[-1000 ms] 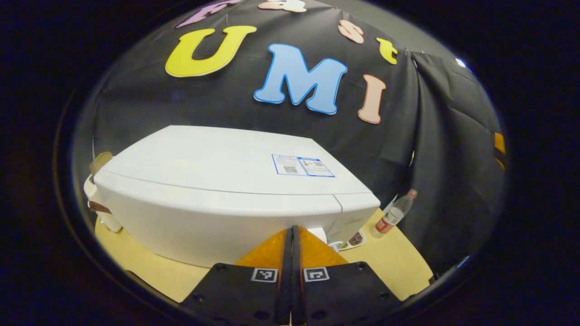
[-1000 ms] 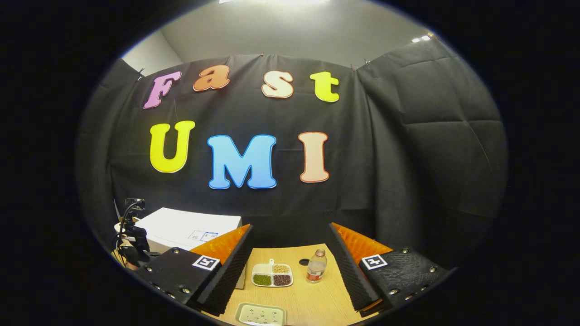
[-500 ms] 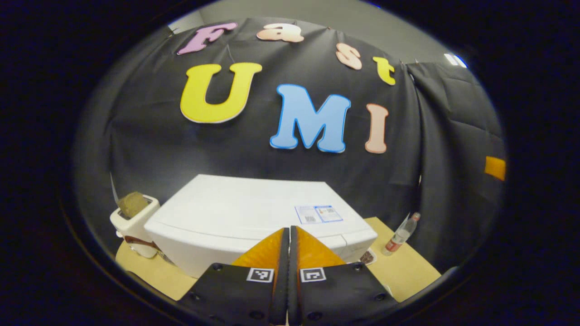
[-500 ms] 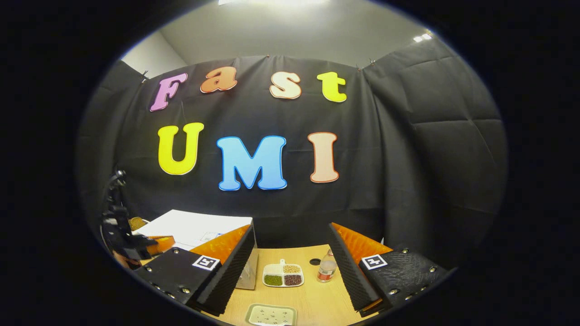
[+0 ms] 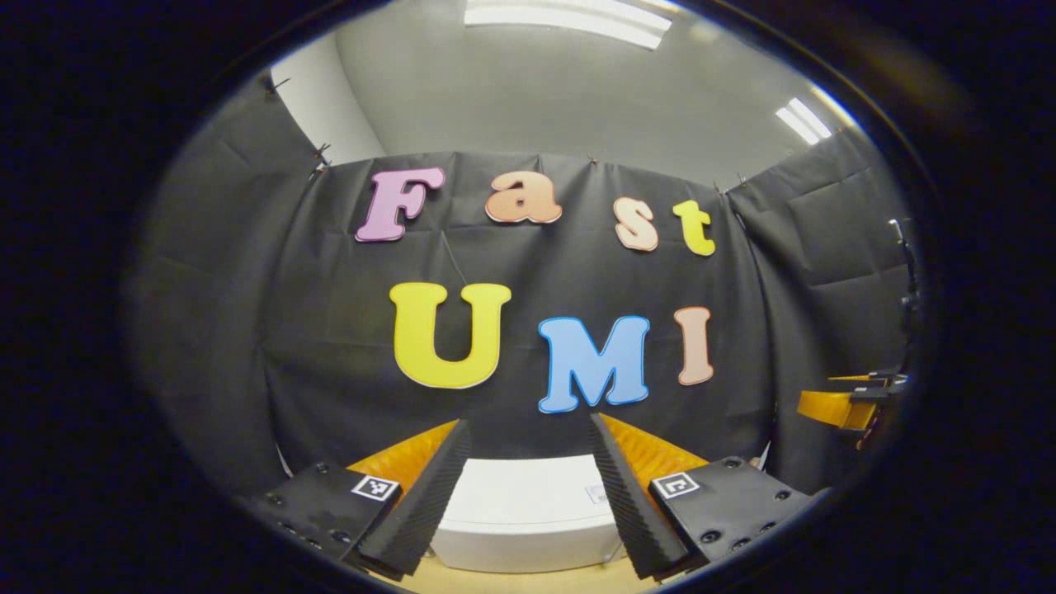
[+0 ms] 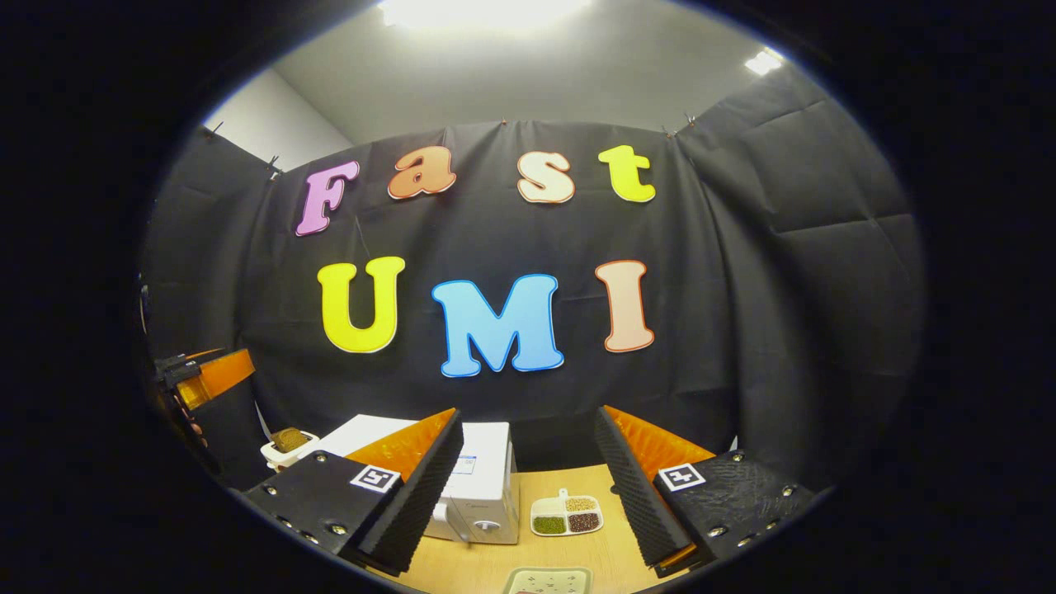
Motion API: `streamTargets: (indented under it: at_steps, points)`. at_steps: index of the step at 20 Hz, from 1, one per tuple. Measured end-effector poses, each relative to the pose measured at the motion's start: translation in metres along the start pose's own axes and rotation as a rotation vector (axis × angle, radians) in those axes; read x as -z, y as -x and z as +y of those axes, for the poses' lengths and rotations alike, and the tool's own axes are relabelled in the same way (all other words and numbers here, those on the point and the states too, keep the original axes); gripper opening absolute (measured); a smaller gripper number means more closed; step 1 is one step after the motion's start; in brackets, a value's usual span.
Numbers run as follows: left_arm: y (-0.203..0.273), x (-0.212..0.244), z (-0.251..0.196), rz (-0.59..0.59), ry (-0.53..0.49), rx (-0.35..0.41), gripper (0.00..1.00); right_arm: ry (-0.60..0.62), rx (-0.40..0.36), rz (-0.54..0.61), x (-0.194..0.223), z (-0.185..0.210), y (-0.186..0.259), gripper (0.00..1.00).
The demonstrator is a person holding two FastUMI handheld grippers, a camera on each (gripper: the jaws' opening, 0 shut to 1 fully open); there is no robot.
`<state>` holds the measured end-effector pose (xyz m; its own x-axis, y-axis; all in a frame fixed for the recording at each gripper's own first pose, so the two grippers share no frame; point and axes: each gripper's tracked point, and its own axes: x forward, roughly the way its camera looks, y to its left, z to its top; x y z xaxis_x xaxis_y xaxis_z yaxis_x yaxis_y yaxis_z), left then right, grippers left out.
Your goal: Open the microwave oven with the left hand, put the food in, and close the microwave oven.
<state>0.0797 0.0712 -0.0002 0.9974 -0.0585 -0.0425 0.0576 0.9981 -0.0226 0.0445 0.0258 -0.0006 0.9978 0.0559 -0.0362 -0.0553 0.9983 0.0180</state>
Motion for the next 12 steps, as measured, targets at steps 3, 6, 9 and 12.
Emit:
streamTargets:
  at_steps: [3,6,9,12]
  points:
    - [0.018,-0.018,0.011,-0.032,0.009,-0.010,0.95,0.022,-0.012,-0.024,-0.015,0.015,0.006,0.98]
    - [0.027,-0.016,0.016,-0.013,0.029,0.002,0.94,0.011,-0.019,-0.012,-0.020,0.033,0.017,0.98]
    - [0.035,-0.021,0.022,-0.012,0.024,0.013,0.94,0.016,-0.017,-0.025,-0.026,0.047,0.027,0.98]
    - [0.040,-0.024,0.017,-0.021,0.058,0.056,0.94,0.027,-0.007,-0.024,-0.028,0.057,0.038,0.98]
